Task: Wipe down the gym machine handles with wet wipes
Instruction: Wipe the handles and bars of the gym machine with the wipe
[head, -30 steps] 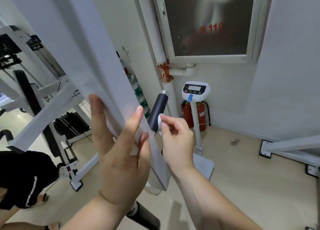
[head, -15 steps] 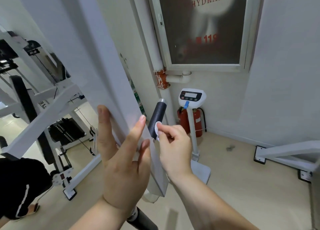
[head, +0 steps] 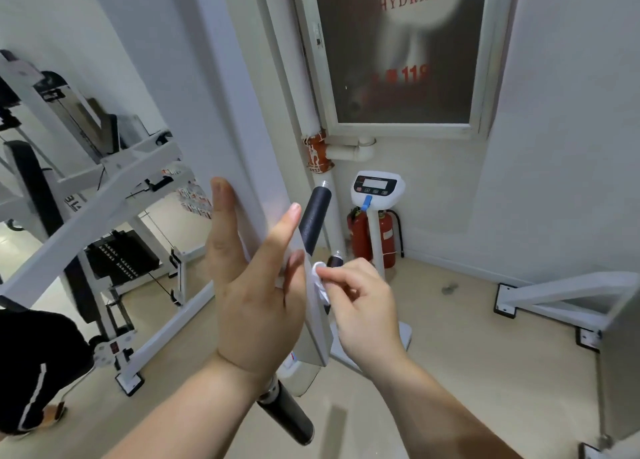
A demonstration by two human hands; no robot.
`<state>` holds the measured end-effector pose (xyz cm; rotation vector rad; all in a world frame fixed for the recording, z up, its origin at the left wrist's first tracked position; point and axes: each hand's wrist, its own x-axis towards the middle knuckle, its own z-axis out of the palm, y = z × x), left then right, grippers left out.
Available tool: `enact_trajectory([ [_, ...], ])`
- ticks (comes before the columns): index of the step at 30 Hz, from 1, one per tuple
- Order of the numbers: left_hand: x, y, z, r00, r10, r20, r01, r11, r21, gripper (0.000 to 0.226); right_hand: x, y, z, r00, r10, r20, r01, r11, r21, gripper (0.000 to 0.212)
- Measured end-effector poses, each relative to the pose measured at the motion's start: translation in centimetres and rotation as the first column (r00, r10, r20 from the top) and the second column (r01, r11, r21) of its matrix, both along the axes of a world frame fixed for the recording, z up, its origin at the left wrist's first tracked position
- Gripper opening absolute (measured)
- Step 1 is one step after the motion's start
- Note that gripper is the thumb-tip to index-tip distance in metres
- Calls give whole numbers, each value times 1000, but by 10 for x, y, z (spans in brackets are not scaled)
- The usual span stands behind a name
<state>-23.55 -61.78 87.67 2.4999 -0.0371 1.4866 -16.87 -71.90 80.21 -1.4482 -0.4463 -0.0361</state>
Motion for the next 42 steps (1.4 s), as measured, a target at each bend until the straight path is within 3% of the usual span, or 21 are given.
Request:
enact_trajectory([
  [3, -4, -3, 1, 999, -36, -8, 36, 999, -33, 48, -12, -21, 2, 987, -60, -149, 67, 997, 41, 26],
  [10, -23, -18, 1, 996, -81, -27, 81, 997, -20, 44, -69, -67, 29, 951, -286, -119, 295, 953, 65, 18],
  [13, -48, -25, -5, 963, -264, 61, 264, 965, 1, 28, -110, -80, 39, 918, -371, -139, 386, 916, 108, 24],
  [15, -73, -33, -16, 909, -417, 10, 416, 906, -71, 21, -143, -86, 44, 902, -411, -134, 427, 894, 131, 27],
  [17, -104, -43, -25, 789, -598, -139, 527, 776, -347, 24, -179, -90, 43, 878, -465, -116, 476, 874, 98, 28],
  [20, -142, -62, -37, 526, -829, -190, 413, 444, -795, 7, -232, -96, 33, 829, -547, -113, 552, 833, 15, 28],
  [22, -160, -74, -43, 414, -895, -166, 348, 324, -880, 12, -264, -103, 25, 800, -582, -147, 586, 810, -22, 28],
  [26, -196, -106, -54, 246, -961, -129, 187, 177, -966, 13, -325, -136, 20, 705, -693, -151, 680, 721, -131, 25],
  [31, -244, -166, -55, 43, -992, -117, 72, 120, -990, 17, -396, -189, 16, 545, -822, -164, 793, 569, -217, 22],
  [33, -262, -193, -59, -42, -989, -144, 57, 142, -988, 16, -422, -214, 11, 497, -853, -159, 814, 521, -256, 26],
  [39, -318, -308, -83, -436, -780, -449, 344, 317, -884, 20, -511, -329, -6, 290, -943, -161, 899, 327, -293, 28],
  [42, -358, -383, -91, -427, -734, -528, 437, 344, -831, 16, -560, -400, -18, 266, -949, -167, 901, 306, -306, 27],
])
